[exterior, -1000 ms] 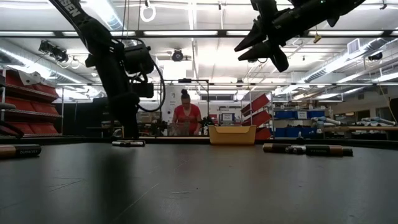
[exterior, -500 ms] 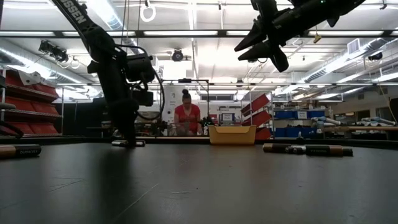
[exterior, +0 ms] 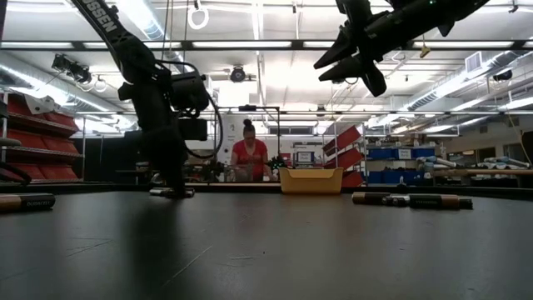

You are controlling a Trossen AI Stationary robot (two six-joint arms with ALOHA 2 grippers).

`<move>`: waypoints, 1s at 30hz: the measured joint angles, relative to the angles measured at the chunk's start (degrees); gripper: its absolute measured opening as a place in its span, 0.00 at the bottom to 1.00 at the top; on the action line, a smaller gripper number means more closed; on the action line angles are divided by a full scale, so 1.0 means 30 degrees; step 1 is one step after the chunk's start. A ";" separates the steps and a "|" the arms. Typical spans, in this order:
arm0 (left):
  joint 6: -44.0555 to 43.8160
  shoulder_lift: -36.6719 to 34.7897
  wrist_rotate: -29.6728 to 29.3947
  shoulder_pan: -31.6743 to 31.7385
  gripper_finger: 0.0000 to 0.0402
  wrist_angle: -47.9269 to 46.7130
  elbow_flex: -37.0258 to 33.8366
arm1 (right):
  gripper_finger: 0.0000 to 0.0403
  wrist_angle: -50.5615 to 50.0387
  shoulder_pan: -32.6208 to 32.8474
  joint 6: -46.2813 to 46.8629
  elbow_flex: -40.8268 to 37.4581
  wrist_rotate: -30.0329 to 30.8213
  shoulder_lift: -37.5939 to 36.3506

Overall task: Sort batteries
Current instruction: Put the silver battery into the yellow bin

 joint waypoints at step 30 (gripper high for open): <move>-0.2967 0.0511 -0.0087 -0.0278 0.15 -0.1212 0.7321 | 0.25 -0.0087 -0.0895 -0.0376 0.0007 -0.1151 -0.0932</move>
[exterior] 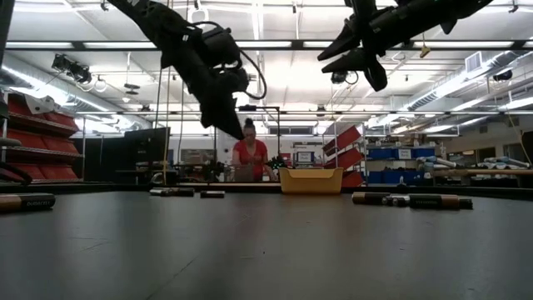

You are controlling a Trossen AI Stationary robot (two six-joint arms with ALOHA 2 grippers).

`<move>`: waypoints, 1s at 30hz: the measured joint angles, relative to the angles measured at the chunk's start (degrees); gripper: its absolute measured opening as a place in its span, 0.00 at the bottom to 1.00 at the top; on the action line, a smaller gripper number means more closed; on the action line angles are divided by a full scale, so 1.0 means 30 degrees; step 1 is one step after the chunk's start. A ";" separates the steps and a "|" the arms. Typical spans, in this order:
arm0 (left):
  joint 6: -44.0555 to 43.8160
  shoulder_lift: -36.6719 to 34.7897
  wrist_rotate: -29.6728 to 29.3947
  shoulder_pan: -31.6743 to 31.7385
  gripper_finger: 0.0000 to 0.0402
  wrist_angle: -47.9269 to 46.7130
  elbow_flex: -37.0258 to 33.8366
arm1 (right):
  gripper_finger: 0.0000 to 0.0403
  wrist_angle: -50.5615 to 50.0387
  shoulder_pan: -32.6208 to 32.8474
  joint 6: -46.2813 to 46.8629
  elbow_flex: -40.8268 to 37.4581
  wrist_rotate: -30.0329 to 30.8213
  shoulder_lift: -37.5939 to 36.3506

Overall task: Sort batteries
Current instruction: Put the silver battery into the yellow bin

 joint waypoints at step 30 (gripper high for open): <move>0.0896 0.0641 -0.0612 -0.2091 0.44 0.1299 -0.4260 | 0.25 -0.0326 -0.0161 0.0313 0.0000 -0.0285 -0.0031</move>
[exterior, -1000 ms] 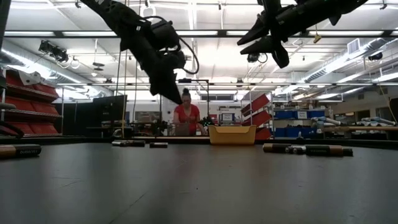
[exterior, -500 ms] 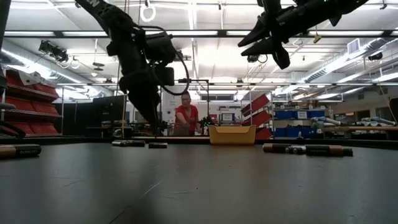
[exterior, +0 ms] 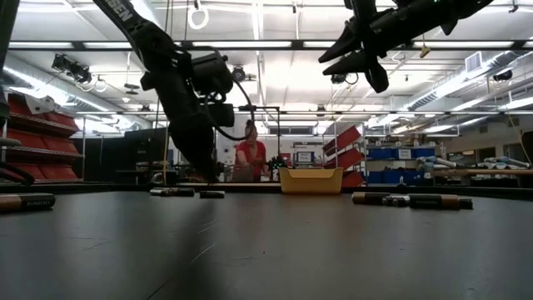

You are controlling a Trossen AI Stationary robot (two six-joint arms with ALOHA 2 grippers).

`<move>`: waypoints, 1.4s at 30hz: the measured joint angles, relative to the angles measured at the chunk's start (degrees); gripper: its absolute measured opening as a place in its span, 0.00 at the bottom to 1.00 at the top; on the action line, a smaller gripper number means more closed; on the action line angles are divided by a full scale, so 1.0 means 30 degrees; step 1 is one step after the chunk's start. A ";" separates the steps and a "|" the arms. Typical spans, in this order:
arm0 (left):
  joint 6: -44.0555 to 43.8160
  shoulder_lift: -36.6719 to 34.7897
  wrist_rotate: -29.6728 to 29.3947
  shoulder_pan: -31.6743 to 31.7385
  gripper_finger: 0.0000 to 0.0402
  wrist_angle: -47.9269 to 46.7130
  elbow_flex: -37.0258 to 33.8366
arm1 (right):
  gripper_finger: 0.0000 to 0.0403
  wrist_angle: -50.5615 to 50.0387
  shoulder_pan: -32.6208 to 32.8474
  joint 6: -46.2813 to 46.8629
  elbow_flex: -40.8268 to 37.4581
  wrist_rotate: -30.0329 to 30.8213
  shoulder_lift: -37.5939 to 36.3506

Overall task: Sort batteries
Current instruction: Put the silver battery into the yellow bin

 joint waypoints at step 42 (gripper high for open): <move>-0.3920 -0.0201 -0.0606 0.4575 0.40 -0.1566 0.1309 | 0.25 0.0610 0.0131 0.0379 0.0000 -0.0321 -0.0002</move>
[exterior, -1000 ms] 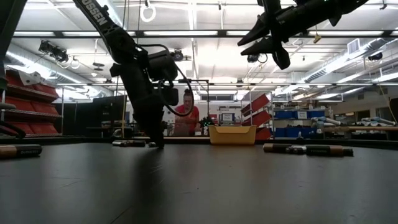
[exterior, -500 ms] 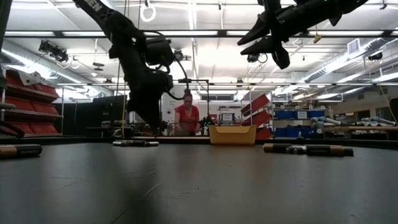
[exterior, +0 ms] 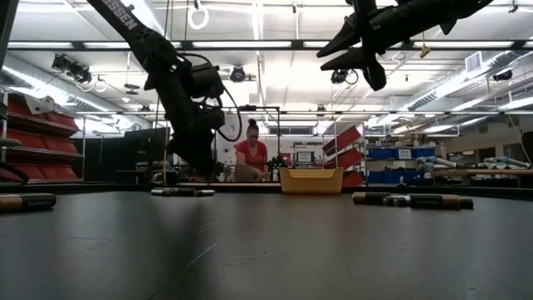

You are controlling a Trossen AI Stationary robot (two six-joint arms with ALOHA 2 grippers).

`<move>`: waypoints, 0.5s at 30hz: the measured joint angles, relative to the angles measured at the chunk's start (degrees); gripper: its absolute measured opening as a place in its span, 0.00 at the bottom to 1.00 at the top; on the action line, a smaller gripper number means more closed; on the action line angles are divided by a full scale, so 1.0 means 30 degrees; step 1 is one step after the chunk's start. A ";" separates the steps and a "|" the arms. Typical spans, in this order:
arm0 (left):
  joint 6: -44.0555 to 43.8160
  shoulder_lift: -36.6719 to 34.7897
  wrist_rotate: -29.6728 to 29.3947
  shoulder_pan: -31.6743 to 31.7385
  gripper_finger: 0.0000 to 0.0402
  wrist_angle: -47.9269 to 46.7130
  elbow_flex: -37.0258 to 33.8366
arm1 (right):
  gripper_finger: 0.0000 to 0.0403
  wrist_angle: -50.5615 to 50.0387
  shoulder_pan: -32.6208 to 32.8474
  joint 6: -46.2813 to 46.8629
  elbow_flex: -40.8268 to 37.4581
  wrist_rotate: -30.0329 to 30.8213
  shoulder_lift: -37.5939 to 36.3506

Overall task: Sort batteries
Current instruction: Put the silver battery into the yellow bin

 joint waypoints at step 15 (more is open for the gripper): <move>0.0488 0.1337 0.0802 -0.0335 0.40 0.1131 0.0007 | 0.25 0.0112 0.0022 0.0481 0.0000 0.0168 0.0001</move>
